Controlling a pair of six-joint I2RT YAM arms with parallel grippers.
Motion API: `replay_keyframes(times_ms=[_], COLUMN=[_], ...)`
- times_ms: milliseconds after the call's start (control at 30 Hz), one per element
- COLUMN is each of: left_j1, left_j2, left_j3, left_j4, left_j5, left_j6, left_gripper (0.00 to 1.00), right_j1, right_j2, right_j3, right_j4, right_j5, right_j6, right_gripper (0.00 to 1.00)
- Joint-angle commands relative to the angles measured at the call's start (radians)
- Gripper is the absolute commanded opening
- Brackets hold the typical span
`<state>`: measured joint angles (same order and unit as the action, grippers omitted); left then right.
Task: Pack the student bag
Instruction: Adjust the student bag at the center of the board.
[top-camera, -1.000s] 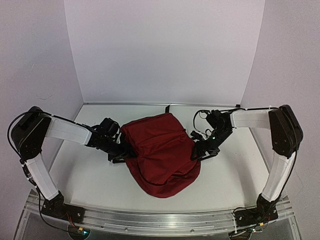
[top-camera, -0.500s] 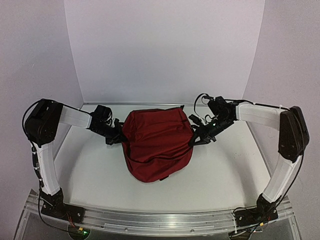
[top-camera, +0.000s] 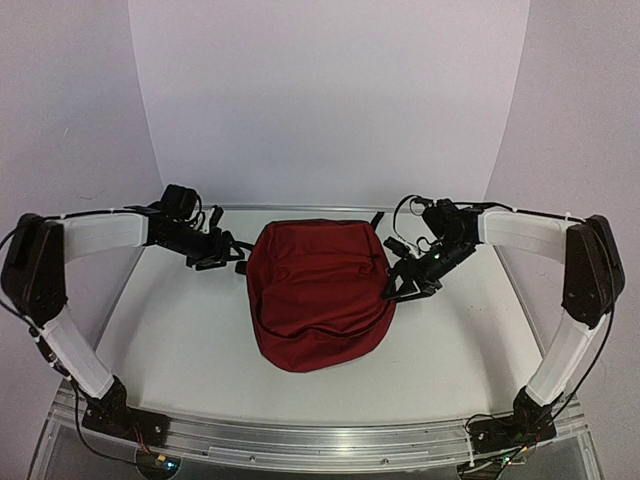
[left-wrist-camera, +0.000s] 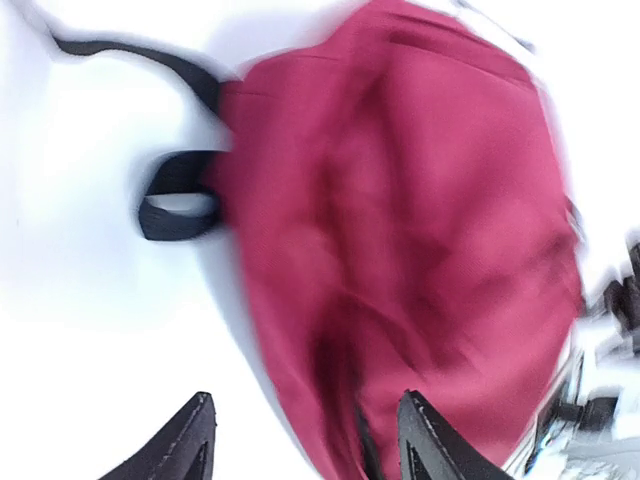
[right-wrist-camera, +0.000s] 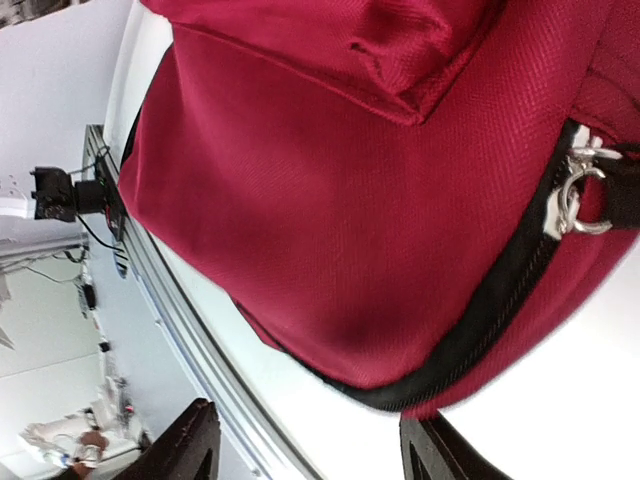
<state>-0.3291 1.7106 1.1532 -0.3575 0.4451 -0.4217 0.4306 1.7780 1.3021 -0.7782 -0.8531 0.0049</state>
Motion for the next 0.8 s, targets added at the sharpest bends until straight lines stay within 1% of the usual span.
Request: replay_keyframes(times_ms=[0,33,100,233,300,400,500,600,767], left_j1=[-0.121,-0.174,-0.268,-0.497,-0.589,-0.696,-0.786,-0.840,-0.858], left_j2=[-0.243,-0.272,-0.300,-0.299,-0.252,-0.137,-0.003,0.110,0.230], left_j3=[-0.085,-0.091,-0.080,-0.032,0.025,0.127,0.238,0.335,0.441], left_j4=[-0.110,-0.122,-0.154,-0.165,-0.183,-0.233,-0.271,-0.297,-0.267], left_j5=[-0.028,-0.051,-0.068,-0.137,-0.195,-0.284,-0.350,-0.399,-0.431], left_j6=[0.151,0.169,0.189,0.251,0.295,0.367,0.437,0.498,0.544], left_gripper=[0.63,0.63,0.60,0.55,0.52,0.44,0.39,0.34,0.31], right_j1=[-0.003,0.000,0.016,0.021,0.021,0.013,-0.011,-0.035,-0.062], right_j2=[-0.166,-0.188,-0.203,-0.181,-0.172,-0.158,-0.149,-0.139,-0.117], right_j3=[-0.052,-0.072,-0.099,-0.097,-0.081,-0.058,-0.062,-0.088,-0.168], right_j4=[-0.043,-0.042,-0.038,-0.037,-0.037,-0.036,-0.034,-0.035,-0.021], right_j5=[0.083,0.093,0.107,0.110,0.103,0.091,0.073,0.084,0.049], right_j6=[-0.196,-0.216,-0.231,-0.216,-0.196,-0.158,-0.124,-0.103,-0.111], right_gripper=[0.63,0.63,0.63,0.60,0.61,0.61,0.62,0.62,0.61])
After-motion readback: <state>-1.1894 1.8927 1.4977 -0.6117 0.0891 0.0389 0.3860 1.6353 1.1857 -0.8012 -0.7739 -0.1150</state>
